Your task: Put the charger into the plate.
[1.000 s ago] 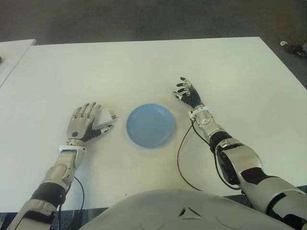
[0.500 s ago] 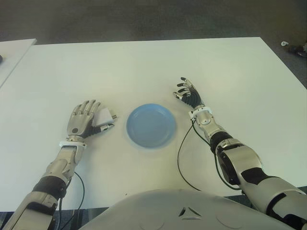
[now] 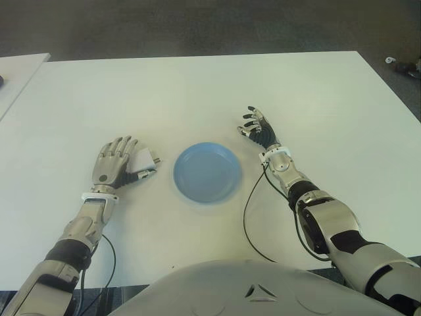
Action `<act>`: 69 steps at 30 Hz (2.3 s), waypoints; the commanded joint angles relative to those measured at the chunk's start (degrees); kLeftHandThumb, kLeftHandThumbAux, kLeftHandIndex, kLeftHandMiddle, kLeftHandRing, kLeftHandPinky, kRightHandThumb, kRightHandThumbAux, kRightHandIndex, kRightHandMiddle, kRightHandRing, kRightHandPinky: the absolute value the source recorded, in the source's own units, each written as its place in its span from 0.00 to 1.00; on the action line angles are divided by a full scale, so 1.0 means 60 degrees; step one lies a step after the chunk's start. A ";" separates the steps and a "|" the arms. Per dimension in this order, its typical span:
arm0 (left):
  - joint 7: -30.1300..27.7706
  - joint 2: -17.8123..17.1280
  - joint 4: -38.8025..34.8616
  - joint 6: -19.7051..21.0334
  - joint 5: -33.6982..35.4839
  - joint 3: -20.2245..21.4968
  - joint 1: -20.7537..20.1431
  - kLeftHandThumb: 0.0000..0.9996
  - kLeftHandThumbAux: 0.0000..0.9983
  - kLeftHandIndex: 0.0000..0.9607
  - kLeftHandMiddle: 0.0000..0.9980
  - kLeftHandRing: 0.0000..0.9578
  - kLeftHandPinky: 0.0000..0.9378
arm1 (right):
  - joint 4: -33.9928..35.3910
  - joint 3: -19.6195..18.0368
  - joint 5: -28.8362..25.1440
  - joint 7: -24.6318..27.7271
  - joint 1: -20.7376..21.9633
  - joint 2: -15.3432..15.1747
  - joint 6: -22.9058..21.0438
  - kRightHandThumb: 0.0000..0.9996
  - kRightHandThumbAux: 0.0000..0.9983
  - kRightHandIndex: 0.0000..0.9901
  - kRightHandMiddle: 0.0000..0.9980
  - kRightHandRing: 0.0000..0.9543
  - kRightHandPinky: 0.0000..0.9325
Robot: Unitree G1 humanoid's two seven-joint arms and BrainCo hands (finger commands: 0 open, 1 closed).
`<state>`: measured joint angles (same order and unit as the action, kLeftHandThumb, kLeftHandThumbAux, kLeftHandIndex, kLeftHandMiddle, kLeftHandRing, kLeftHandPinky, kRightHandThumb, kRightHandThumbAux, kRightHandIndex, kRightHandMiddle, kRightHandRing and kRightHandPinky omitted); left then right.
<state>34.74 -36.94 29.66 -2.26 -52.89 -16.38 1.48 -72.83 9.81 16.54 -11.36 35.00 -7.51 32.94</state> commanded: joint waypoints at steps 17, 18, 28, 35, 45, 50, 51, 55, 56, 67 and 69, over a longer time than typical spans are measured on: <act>-0.0780 -0.0021 0.0351 -0.0018 0.0310 -0.0383 -0.0028 0.19 0.18 0.00 0.00 0.00 0.00 | -0.0557 0.0249 0.0313 0.0399 -0.0732 0.0205 -0.0406 0.05 0.71 0.07 0.29 0.36 0.39; -0.0822 -0.0026 0.0350 -0.0027 0.0328 -0.0389 -0.0024 0.19 0.17 0.00 0.00 0.00 0.00 | -0.0557 0.0254 0.0316 0.0398 -0.0732 0.0206 -0.0409 0.05 0.71 0.07 0.29 0.36 0.39; -0.1729 -0.0117 0.0016 0.0114 0.0409 -0.0484 0.0113 0.17 0.18 0.00 0.00 0.00 0.00 | -0.0570 0.0262 0.0295 0.0448 -0.0704 0.0220 -0.0513 0.04 0.69 0.07 0.28 0.35 0.38; -0.2590 -0.0281 -0.0271 0.0283 0.0377 -0.0627 0.0218 0.14 0.18 0.00 0.00 0.00 0.00 | -0.0573 0.0240 0.0262 0.0520 -0.0692 0.0231 -0.0562 0.03 0.66 0.07 0.28 0.35 0.37; -0.3283 -0.0413 -0.0607 0.0535 0.0377 -0.0767 0.0349 0.12 0.19 0.00 0.00 0.00 0.00 | -0.0564 0.0164 0.0179 0.0641 -0.0692 0.0253 -0.0582 0.03 0.65 0.07 0.29 0.35 0.37; -0.3384 -0.0440 -0.0684 0.0575 0.0411 -0.0795 0.0388 0.12 0.19 0.00 0.00 0.00 0.00 | -0.0555 0.0173 0.0198 0.0623 -0.0694 0.0252 -0.0559 0.01 0.63 0.07 0.29 0.35 0.37; -0.3394 -0.0445 -0.0692 0.0576 0.0424 -0.0795 0.0400 0.12 0.19 0.00 0.00 0.00 0.00 | -0.0552 0.0180 0.0206 0.0612 -0.0695 0.0251 -0.0553 0.01 0.62 0.07 0.29 0.35 0.37; -0.3409 -0.0449 -0.0697 0.0573 0.0460 -0.0791 0.0420 0.13 0.19 0.00 0.00 0.00 0.00 | -0.0546 0.0198 0.0228 0.0581 -0.0698 0.0245 -0.0542 0.00 0.62 0.07 0.29 0.35 0.36; -0.3410 -0.0449 -0.0699 0.0574 0.0466 -0.0791 0.0420 0.13 0.19 0.00 0.00 0.00 0.00 | -0.0546 0.0201 0.0231 0.0577 -0.0697 0.0244 -0.0543 0.01 0.62 0.07 0.29 0.35 0.36; -0.3333 -0.0423 -0.0651 0.0573 0.0503 -0.0820 0.0434 0.13 0.19 0.00 0.00 0.00 0.00 | -0.0542 0.0241 0.0276 0.0500 -0.0688 0.0227 -0.0544 0.02 0.65 0.07 0.29 0.35 0.37; -0.3307 -0.0410 -0.0631 0.0563 0.0512 -0.0820 0.0437 0.13 0.19 0.00 0.00 0.00 0.00 | -0.0543 0.0242 0.0276 0.0499 -0.0687 0.0226 -0.0547 0.02 0.65 0.07 0.29 0.35 0.37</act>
<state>17.69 -40.45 23.92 0.95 -49.37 -18.82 1.35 -72.84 9.97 16.53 -10.80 34.92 -7.49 33.45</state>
